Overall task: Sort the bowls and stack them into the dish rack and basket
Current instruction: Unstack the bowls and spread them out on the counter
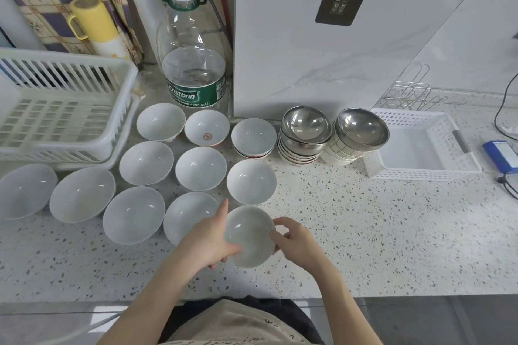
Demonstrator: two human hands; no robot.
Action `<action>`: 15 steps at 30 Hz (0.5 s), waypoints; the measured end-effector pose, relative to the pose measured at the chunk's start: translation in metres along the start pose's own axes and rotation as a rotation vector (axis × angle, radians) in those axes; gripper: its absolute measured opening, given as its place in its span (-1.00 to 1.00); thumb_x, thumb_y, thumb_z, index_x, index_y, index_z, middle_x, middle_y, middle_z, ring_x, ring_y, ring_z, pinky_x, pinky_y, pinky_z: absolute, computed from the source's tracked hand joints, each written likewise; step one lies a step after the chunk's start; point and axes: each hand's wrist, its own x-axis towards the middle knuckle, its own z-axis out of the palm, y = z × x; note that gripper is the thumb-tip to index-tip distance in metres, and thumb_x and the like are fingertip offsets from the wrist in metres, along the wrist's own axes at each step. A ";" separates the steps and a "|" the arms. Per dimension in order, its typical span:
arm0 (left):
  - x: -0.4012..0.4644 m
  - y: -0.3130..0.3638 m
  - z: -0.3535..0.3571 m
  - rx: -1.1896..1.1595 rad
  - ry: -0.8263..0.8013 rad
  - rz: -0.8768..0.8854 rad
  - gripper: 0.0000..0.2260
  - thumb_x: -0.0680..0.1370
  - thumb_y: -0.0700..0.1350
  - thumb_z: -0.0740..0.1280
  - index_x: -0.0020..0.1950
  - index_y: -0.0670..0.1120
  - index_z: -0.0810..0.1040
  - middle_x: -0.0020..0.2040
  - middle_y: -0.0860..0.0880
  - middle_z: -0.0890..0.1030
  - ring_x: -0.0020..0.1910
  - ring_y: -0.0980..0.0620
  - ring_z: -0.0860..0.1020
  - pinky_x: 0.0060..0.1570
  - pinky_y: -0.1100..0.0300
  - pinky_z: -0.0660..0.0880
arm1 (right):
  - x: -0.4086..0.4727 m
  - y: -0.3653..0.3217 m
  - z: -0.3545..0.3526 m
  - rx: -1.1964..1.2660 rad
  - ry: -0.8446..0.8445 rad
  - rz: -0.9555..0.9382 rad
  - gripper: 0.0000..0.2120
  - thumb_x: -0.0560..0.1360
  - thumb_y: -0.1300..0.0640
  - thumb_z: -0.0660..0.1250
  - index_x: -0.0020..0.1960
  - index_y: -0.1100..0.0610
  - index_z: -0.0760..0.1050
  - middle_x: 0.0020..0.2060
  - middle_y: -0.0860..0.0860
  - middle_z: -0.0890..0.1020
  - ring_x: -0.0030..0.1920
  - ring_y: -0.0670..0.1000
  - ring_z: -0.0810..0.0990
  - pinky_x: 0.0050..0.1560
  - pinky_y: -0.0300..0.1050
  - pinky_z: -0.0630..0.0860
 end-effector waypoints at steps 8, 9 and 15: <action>0.057 0.032 -0.041 -0.343 0.300 0.045 -0.64 0.57 0.05 0.30 0.35 0.02 0.44 -0.34 0.03 0.70 -0.62 0.09 0.44 -0.53 0.30 0.36 | 0.017 -0.021 -0.053 0.146 0.298 0.002 -0.79 0.56 -0.06 0.27 0.09 0.01 0.57 -0.38 -0.06 0.70 -0.54 -0.11 0.36 -0.52 -0.22 0.33; 0.069 0.038 -0.047 -0.377 0.333 0.045 -0.69 0.57 0.05 0.29 0.29 0.01 0.45 -0.34 0.02 0.69 -0.63 0.10 0.43 -0.54 0.29 0.35 | 0.021 -0.027 -0.060 0.187 0.368 -0.002 -0.80 0.57 -0.04 0.27 0.08 0.03 0.58 -0.39 -0.06 0.70 -0.59 -0.16 0.34 -0.56 -0.26 0.30; 0.129 0.062 -0.084 -0.259 0.441 -0.026 -0.72 0.59 0.00 0.24 0.14 -0.19 0.43 -0.30 -0.10 0.67 -0.63 0.07 0.48 -0.54 0.25 0.38 | 0.042 -0.054 -0.099 0.214 0.657 0.011 -0.68 0.59 -0.08 0.20 0.19 0.08 0.55 -0.38 -0.09 0.67 -0.57 -0.20 0.44 -0.49 -0.28 0.34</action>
